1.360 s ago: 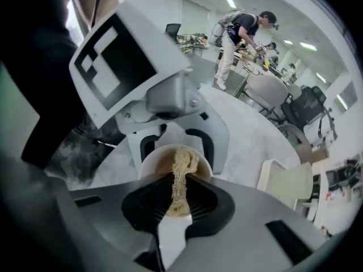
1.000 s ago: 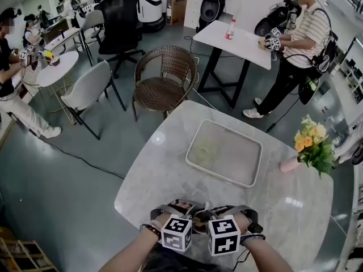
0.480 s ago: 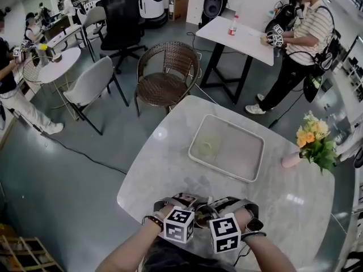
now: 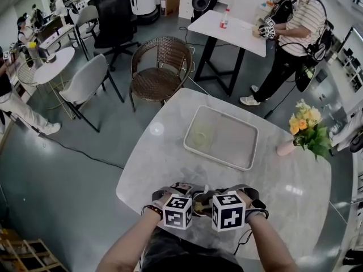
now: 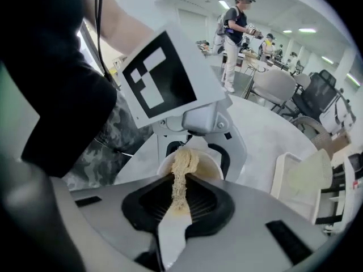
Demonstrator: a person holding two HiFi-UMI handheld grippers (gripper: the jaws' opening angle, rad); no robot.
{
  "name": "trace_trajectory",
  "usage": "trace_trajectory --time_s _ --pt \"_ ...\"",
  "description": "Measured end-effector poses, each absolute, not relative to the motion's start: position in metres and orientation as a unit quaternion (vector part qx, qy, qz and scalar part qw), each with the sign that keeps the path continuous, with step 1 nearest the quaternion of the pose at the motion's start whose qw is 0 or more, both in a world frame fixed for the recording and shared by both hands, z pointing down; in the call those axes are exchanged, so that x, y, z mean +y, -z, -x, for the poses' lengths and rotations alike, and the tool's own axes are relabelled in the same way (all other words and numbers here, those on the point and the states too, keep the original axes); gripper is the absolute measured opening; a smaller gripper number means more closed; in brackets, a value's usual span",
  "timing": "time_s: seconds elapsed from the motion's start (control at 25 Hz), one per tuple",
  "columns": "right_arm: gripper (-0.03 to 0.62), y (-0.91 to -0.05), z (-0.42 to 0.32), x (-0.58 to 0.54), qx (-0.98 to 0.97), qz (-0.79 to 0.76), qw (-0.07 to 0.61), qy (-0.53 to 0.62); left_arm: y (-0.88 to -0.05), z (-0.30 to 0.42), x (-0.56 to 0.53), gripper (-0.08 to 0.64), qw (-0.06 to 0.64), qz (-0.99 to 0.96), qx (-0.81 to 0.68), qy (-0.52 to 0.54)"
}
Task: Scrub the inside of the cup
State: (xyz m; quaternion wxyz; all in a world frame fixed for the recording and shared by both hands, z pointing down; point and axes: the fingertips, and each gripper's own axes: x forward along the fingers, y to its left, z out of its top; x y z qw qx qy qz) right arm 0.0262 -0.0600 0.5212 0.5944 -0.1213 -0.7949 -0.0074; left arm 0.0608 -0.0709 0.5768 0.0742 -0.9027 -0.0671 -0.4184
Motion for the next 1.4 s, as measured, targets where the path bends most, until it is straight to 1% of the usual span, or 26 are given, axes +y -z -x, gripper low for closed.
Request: trace_trajectory --time_s 0.24,0.48,0.72,0.92,1.04,1.08,1.12,1.2,1.24,1.32,1.4 --pt "0.06 -0.495 -0.028 -0.063 -0.828 0.053 0.557 -0.022 -0.578 -0.06 -0.071 0.443 0.072 0.9 -0.064 0.425" --pt "0.06 -0.477 -0.036 -0.069 -0.853 -0.016 0.518 -0.053 -0.581 -0.055 -0.074 0.443 0.054 0.896 -0.035 0.44" --pt "0.06 -0.467 -0.038 -0.07 -0.869 -0.066 0.487 -0.051 -0.568 -0.033 -0.073 0.443 0.022 0.89 0.01 0.455" --pt "0.06 -0.449 -0.04 -0.074 -0.899 -0.134 0.414 -0.04 -0.564 -0.002 -0.061 0.443 0.009 0.874 0.038 0.484" --pt "0.06 -0.437 -0.051 -0.067 -0.908 -0.177 0.379 -0.031 -0.558 0.013 -0.046 0.438 -0.007 0.873 0.055 0.484" --pt "0.06 -0.435 -0.056 -0.062 -0.909 -0.191 0.367 -0.034 -0.554 0.016 -0.041 0.418 -0.009 0.877 0.066 0.476" --pt "0.06 -0.433 -0.061 -0.057 -0.911 -0.208 0.355 -0.041 -0.549 0.018 -0.039 0.354 -0.009 0.882 0.081 0.465" --pt "0.06 -0.431 -0.068 -0.051 -0.913 -0.244 0.322 -0.058 -0.536 0.018 -0.042 0.113 -0.004 0.893 0.12 0.434" --pt "0.06 -0.43 -0.071 -0.049 -0.913 -0.262 0.304 -0.067 -0.53 0.016 -0.044 0.05 -0.005 0.899 0.137 0.416" --pt "0.06 -0.432 -0.072 -0.042 -0.913 -0.29 0.275 -0.085 -0.518 0.011 -0.043 0.023 -0.009 0.909 0.16 0.384" --pt "0.06 -0.436 -0.07 -0.032 -0.91 -0.308 0.262 -0.095 -0.509 0.004 -0.037 0.014 -0.014 0.917 0.17 0.36"
